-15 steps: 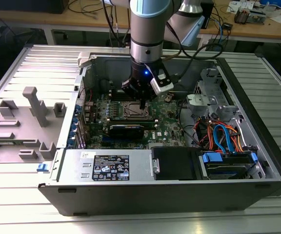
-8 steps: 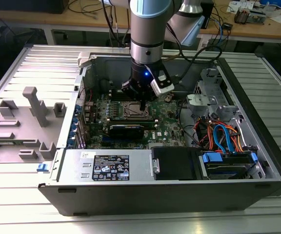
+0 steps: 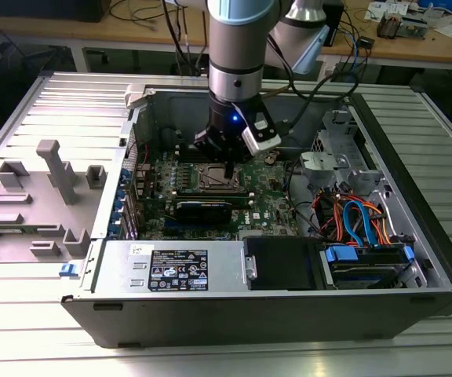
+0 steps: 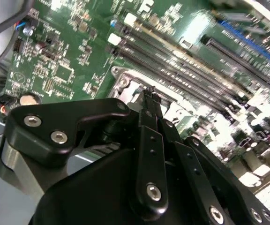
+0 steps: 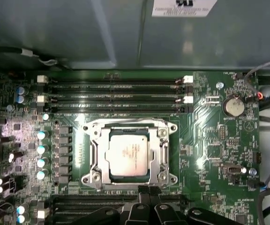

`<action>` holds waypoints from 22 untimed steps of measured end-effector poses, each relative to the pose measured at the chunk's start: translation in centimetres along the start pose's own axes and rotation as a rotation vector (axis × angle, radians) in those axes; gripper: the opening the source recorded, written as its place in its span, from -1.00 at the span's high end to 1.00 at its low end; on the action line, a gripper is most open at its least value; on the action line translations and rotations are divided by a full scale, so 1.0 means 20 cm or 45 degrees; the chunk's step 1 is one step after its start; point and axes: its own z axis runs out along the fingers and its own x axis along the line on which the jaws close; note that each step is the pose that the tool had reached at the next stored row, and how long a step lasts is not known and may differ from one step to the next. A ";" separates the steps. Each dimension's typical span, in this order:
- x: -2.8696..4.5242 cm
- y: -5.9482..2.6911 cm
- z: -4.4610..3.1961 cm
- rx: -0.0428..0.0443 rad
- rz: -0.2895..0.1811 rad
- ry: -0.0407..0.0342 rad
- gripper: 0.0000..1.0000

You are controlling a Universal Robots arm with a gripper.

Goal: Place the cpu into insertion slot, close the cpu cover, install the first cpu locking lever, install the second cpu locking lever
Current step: 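Install the second cpu locking lever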

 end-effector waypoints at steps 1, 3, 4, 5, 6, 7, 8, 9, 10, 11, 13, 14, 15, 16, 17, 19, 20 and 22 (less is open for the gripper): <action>0.003 -0.009 0.000 0.000 0.000 -0.0001 0.79; 0.013 -0.027 0.000 0.000 0.000 -0.0001 0.79; 0.020 -0.035 0.000 0.000 0.000 0.0000 0.79; 0.027 -0.044 0.000 0.000 0.000 -0.0001 0.79; 0.035 -0.053 -0.001 0.000 0.000 0.0000 0.79; 0.042 -0.064 -0.001 0.000 0.000 0.0001 0.79; 0.049 -0.073 -0.001 -0.002 0.000 0.0000 0.79; 0.059 -0.085 -0.001 -0.003 0.000 0.0001 0.79; 0.064 -0.090 -0.001 -0.007 0.000 0.0000 0.79; 0.068 -0.092 -0.001 -0.011 0.000 0.0000 0.79; 0.068 -0.092 -0.002 -0.013 0.000 0.0001 0.79; 0.068 -0.092 -0.001 -0.014 0.000 0.0000 0.79; 0.068 -0.092 -0.001 -0.014 0.000 0.0000 0.79; 0.068 -0.093 -0.001 -0.015 0.000 0.0000 0.79; 0.068 -0.093 -0.001 -0.015 0.000 0.0000 0.79; 0.068 -0.093 -0.001 -0.016 0.000 0.0000 0.79; 0.068 -0.093 -0.001 -0.017 0.000 -0.0001 0.79; 0.068 -0.093 -0.001 -0.018 0.000 0.0000 0.79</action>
